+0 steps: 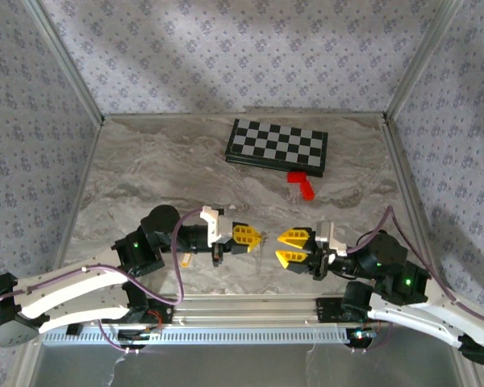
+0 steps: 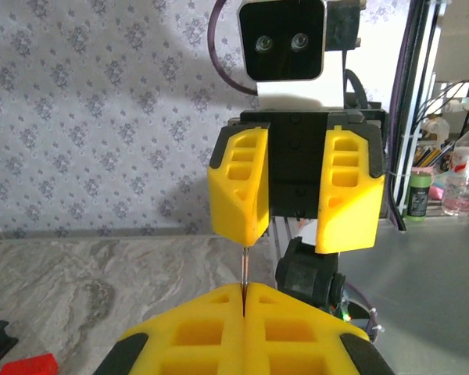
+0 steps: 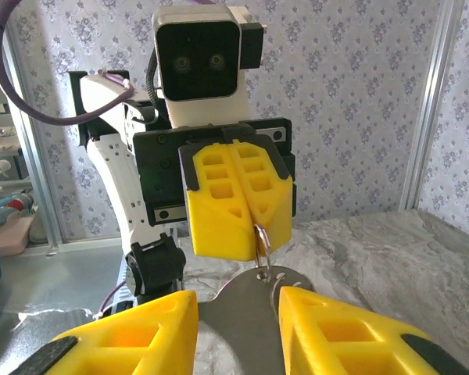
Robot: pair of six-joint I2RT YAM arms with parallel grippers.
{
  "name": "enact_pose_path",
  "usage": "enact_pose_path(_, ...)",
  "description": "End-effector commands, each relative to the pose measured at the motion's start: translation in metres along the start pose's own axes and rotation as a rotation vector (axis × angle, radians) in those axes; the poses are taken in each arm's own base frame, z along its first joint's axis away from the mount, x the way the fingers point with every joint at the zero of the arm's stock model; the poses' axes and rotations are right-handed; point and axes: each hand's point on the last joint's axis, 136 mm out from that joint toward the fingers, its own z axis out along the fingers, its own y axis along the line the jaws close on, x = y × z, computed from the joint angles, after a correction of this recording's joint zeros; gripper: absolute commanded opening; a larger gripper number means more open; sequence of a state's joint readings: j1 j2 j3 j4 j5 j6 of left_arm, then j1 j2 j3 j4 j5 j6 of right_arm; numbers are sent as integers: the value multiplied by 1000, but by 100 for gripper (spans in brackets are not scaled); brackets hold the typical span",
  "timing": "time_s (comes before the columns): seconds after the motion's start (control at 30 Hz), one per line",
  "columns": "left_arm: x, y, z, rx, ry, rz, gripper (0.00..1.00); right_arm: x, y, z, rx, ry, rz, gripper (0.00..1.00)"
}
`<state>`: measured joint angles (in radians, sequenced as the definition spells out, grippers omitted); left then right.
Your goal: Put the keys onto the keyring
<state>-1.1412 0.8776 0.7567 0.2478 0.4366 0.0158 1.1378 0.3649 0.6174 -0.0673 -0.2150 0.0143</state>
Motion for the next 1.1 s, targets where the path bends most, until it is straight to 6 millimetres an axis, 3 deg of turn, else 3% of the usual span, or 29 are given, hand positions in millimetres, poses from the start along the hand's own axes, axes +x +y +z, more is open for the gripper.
enact_pose_path(0.0, -24, -11, -4, 46, -94, 18, 0, -6, 0, 2, -2, -36, 9, 33)
enact_pose_path(0.53, -16, -11, 0, 55, -43, 22, 0, -5, -1, 8, 1, -26, 25, 34)
enact_pose_path(0.83, -2, -7, -5, 24, 93, 73, 0, 12, -11, 3, 67, 101, 14, 33)
enact_pose_path(1.07, 5, -3, -6, 6, 163, 88, 0, 27, -11, 10, 55, 181, -14, 35)
